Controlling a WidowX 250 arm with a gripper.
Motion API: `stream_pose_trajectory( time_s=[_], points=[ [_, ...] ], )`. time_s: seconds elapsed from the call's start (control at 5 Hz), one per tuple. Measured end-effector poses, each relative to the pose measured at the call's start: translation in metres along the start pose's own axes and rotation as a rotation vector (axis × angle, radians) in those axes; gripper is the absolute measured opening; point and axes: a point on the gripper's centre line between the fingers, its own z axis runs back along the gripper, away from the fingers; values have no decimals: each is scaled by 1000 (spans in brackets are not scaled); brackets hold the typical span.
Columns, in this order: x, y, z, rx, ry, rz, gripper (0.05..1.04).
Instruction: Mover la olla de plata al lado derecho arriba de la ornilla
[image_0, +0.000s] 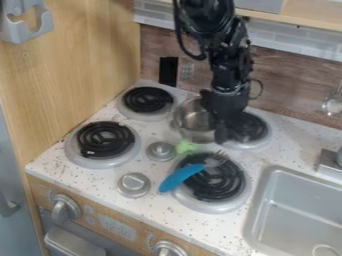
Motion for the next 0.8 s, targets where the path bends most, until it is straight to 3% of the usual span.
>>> stream_pose_trajectory(
  time_s=[0.4,0.8],
  points=[
    [33,7,-27,-11,-71,49,64],
    [65,7,-45,14,-68,-7,64]
  ],
)
